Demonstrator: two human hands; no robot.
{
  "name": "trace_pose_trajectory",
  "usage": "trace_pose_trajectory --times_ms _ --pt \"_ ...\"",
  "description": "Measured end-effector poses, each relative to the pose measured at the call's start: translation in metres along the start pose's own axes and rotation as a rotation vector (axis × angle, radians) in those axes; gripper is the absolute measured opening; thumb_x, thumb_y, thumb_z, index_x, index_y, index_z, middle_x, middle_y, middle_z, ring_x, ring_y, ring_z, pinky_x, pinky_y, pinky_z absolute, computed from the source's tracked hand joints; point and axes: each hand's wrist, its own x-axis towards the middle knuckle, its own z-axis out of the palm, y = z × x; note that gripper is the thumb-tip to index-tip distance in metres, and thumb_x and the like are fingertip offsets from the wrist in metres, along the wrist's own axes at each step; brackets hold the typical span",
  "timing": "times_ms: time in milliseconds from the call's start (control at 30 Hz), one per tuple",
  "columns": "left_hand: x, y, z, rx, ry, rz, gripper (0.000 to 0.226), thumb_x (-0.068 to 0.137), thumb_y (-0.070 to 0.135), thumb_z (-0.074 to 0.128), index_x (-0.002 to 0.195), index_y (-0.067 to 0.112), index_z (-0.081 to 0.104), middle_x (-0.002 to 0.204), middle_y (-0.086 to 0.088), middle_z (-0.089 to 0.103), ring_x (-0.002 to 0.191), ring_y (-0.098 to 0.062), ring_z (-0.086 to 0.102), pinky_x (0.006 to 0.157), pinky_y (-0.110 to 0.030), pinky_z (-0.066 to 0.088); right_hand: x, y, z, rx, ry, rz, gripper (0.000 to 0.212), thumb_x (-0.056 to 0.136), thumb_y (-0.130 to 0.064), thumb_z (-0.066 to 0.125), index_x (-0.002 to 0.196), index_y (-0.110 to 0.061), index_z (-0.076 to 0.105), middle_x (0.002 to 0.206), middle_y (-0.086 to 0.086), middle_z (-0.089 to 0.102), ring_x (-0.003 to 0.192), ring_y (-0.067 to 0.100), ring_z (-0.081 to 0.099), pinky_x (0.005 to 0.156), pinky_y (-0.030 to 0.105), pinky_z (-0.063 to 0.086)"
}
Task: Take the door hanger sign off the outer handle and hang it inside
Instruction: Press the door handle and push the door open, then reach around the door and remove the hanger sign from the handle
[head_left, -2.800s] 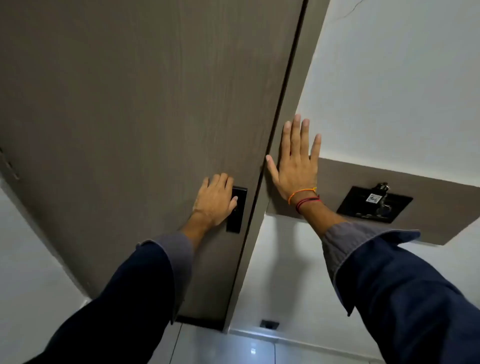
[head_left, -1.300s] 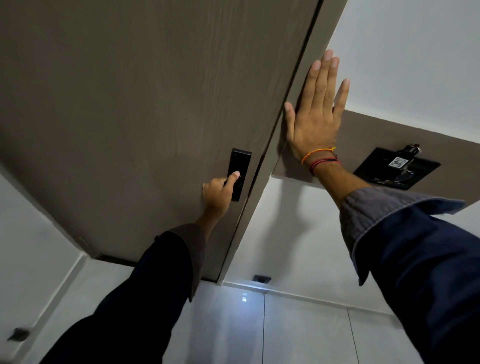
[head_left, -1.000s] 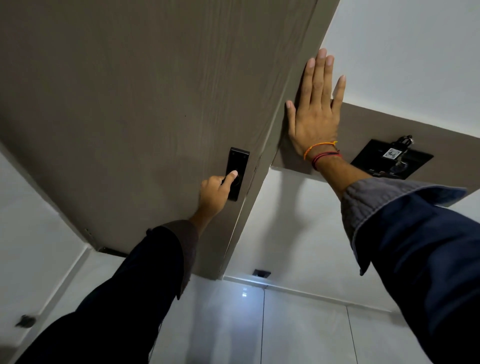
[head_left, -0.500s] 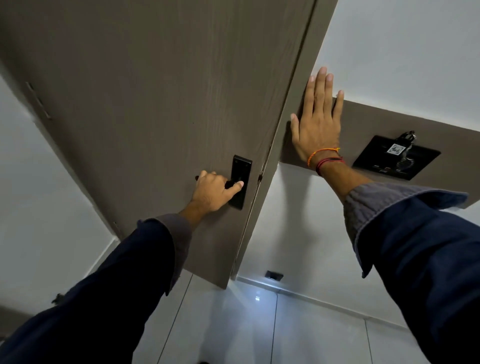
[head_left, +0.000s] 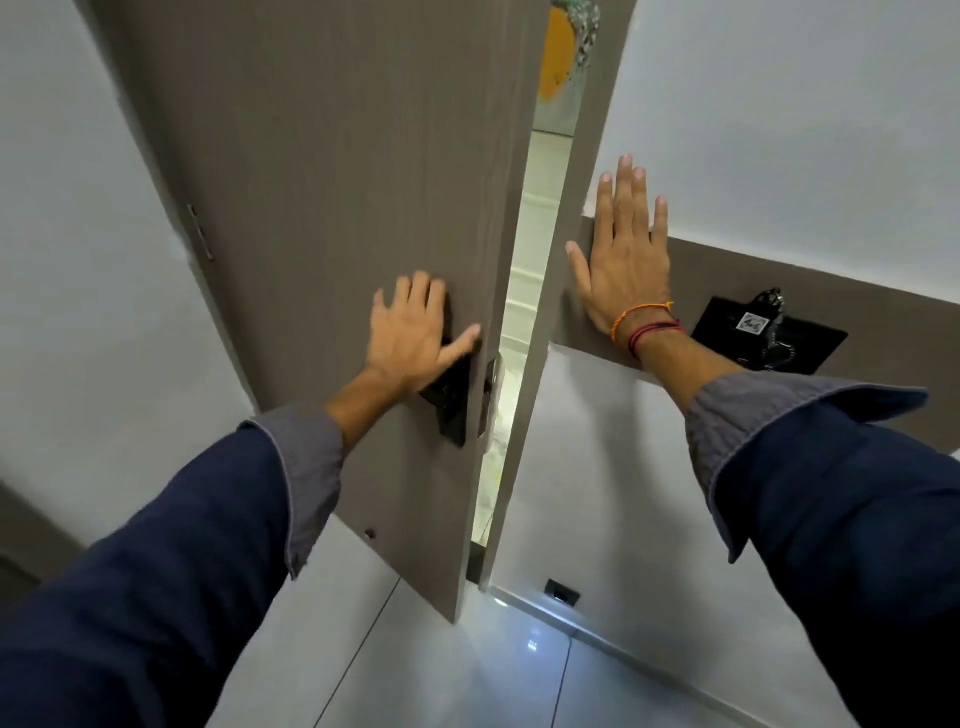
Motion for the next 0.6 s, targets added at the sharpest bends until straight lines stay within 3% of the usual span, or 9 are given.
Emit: trace_pose_trajectory --times_ms 100,200,267,400,600 --pt "0.048 0.019 -0.057 -0.069 0.327 -0.060 0.077 0.099 0.071 0.036 0.142 0.007 0.045 0.144 -0.017 0.049 0.131 -0.034 0.049 0.115 -0.060 0.037 -0.002 0.008 -0.010 0.024 0.007 -0.027 0.079 0.110 -0.049 0.032 0.167 -0.003 0.004 0.175 0.019 -0.001 0.164 0.034 0.003 0.132 0.056 0.013" --pt "0.082 0.044 -0.105 -0.024 0.477 -0.117 0.091 0.096 0.074 0.042 0.155 0.005 0.035 0.159 -0.016 0.041 0.146 -0.032 0.041 0.119 -0.063 0.033 -0.001 0.009 -0.022 0.039 0.007 -0.053 0.081 0.110 -0.051 0.032 0.167 -0.003 0.002 0.175 0.019 -0.002 0.164 0.035 0.003 0.132 0.054 0.013" --pt "0.092 0.057 -0.123 0.042 0.433 -0.139 0.100 0.091 0.074 0.049 0.159 0.004 0.027 0.165 -0.016 0.032 0.152 -0.032 0.034 0.120 -0.064 0.030 0.001 0.005 -0.032 0.055 0.017 -0.077 0.081 0.109 -0.051 0.033 0.167 -0.002 0.004 0.175 0.020 -0.001 0.164 0.035 0.004 0.132 0.053 0.014" --pt "0.095 0.063 -0.135 0.131 0.334 -0.153 0.114 0.076 0.049 0.074 0.162 0.005 0.013 0.171 -0.014 0.016 0.158 -0.030 0.018 0.122 -0.066 0.025 0.006 -0.002 -0.050 0.090 0.043 -0.127 0.081 0.109 -0.051 0.031 0.167 -0.002 0.005 0.175 0.020 -0.001 0.164 0.033 0.004 0.133 0.053 0.014" --pt "0.090 0.053 -0.138 0.218 0.363 -0.144 0.111 0.078 0.055 0.066 0.162 0.006 0.012 0.171 -0.016 0.013 0.159 -0.030 0.015 0.124 -0.065 0.021 0.013 -0.011 -0.059 0.145 0.056 -0.173 0.081 0.110 -0.052 0.028 0.167 -0.002 0.001 0.175 0.020 -0.003 0.164 0.033 0.002 0.133 0.052 0.013"
